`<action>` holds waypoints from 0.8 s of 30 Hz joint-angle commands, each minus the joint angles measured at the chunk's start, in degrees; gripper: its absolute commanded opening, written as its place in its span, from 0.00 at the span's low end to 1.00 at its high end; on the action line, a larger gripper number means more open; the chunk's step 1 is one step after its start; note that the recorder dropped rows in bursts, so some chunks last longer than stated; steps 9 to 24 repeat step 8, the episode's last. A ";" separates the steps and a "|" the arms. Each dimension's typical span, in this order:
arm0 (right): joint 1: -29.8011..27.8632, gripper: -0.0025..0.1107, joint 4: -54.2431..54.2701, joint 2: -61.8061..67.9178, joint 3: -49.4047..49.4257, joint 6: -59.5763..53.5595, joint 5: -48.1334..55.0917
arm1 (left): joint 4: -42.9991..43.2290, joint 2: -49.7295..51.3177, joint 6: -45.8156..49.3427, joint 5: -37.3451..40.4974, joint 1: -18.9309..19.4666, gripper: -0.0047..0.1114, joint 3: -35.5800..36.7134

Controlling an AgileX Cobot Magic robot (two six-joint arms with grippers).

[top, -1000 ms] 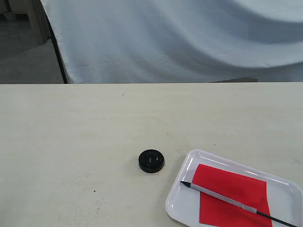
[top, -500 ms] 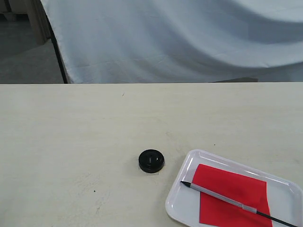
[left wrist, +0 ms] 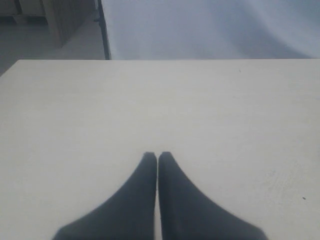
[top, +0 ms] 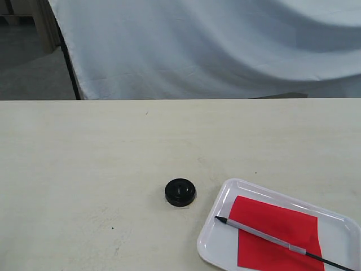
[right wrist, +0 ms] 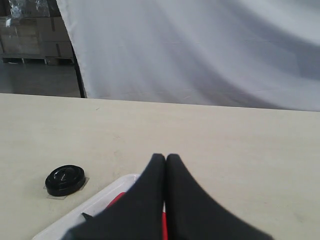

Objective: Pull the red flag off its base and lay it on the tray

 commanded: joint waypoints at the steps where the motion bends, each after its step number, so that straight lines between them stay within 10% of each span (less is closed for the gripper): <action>1: 0.16 0.02 -0.61 -0.34 0.15 0.15 0.10 | -0.33 -0.04 -0.12 -0.34 -0.29 0.05 0.09; 24: 0.16 0.02 -0.62 -0.34 0.15 0.69 0.10 | -0.33 -0.04 -0.12 -0.34 -0.29 0.05 0.09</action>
